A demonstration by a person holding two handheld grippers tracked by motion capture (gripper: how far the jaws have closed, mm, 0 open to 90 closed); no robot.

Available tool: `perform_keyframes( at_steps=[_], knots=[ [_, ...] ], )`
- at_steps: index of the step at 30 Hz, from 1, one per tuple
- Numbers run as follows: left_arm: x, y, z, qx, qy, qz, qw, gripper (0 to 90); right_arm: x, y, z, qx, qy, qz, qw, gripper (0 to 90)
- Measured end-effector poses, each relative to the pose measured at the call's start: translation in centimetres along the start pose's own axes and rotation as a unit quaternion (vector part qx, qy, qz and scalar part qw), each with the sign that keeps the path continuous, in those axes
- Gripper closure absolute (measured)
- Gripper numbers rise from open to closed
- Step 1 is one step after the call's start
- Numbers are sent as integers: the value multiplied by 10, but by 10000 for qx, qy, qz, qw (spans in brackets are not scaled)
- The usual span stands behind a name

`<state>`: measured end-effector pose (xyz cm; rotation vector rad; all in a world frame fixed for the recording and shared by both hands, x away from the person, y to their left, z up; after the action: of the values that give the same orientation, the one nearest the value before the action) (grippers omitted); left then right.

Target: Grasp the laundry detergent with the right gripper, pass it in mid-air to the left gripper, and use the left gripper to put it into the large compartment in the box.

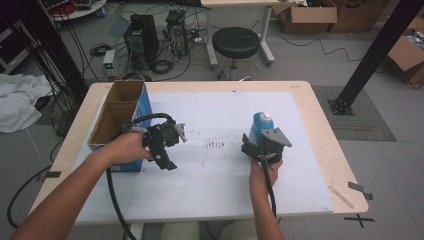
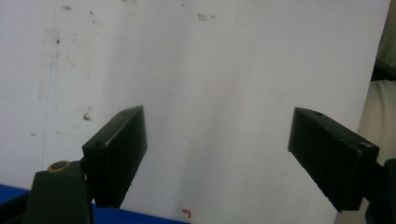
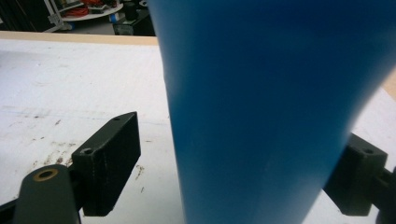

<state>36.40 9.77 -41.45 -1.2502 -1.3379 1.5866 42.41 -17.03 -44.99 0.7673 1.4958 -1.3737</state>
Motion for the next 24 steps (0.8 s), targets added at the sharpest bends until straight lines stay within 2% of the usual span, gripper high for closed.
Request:
perform_keyframes(
  at_steps=[24],
  knots=[
    [1, 0, 1, 29, 15, 6, 10000, 203, -2, 8, 3, 28, 79, 23, 10000, 188]
  ],
)
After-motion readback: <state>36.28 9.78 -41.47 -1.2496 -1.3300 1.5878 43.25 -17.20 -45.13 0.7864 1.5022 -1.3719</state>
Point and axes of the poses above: each handheld gripper's, and its own axes: y roughly forward along the jaws, x roughly out of its underside, z roughly to its right, the point moved 9 cm from there along y, roughly forward along the jaws, and after that the axes turned 5 degrees about -y, right-handed, at the moved point
